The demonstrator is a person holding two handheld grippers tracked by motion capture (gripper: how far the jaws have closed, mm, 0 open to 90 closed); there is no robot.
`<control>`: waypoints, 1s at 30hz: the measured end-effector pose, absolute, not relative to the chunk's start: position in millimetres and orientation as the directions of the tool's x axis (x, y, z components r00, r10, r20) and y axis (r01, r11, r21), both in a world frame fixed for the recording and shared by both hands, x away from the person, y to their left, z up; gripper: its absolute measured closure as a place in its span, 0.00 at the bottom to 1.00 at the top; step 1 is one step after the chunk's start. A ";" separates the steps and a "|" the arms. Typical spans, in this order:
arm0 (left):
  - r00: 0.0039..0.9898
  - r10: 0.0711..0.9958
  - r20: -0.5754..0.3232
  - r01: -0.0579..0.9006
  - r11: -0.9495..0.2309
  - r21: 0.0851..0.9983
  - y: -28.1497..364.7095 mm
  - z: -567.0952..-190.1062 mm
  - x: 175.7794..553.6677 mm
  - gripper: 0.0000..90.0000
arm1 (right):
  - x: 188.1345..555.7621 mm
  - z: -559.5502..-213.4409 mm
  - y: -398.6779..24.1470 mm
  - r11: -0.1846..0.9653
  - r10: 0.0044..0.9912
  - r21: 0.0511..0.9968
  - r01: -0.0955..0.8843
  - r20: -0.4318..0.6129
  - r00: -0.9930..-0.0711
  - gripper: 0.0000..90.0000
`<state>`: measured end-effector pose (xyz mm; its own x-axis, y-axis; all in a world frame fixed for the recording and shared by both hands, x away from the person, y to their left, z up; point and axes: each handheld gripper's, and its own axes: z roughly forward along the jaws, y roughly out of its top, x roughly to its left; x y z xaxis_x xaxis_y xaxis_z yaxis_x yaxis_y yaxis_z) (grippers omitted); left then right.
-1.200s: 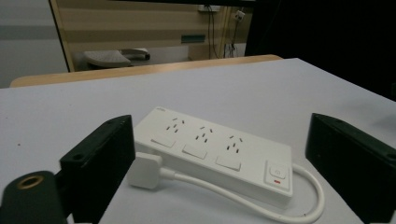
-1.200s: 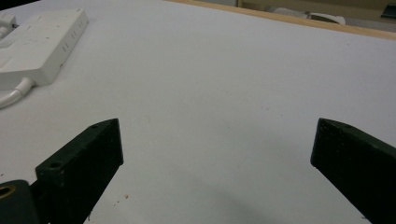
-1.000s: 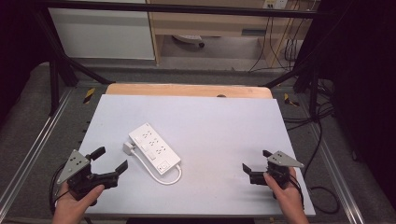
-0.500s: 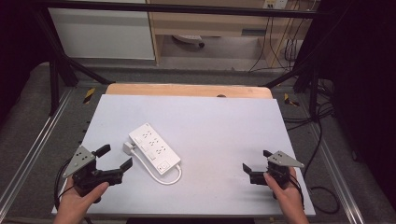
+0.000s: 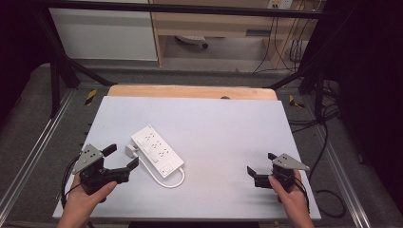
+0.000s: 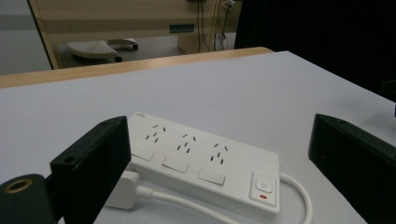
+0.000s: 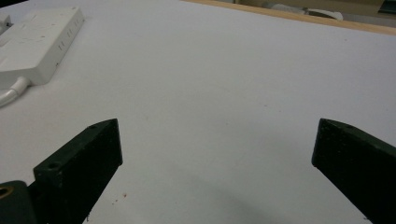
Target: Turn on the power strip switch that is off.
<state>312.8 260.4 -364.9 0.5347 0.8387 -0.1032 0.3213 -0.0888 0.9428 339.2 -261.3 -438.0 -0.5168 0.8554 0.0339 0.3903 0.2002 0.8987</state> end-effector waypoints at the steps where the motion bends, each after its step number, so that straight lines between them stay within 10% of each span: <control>1: 0.535 0.839 -0.103 0.322 -0.089 0.943 259.9 -365.2 313.4 0.07 | 339.3 -438.1 -261.5 0.202 0.855 0.899 0.389 0.032 -0.518 0.03; 30: 0.579 0.812 -0.076 0.340 -0.156 0.927 235.0 -368.3 336.4 0.16 | 340.1 -439.0 -262.3 0.196 0.857 0.893 0.404 0.044 -0.514 0.03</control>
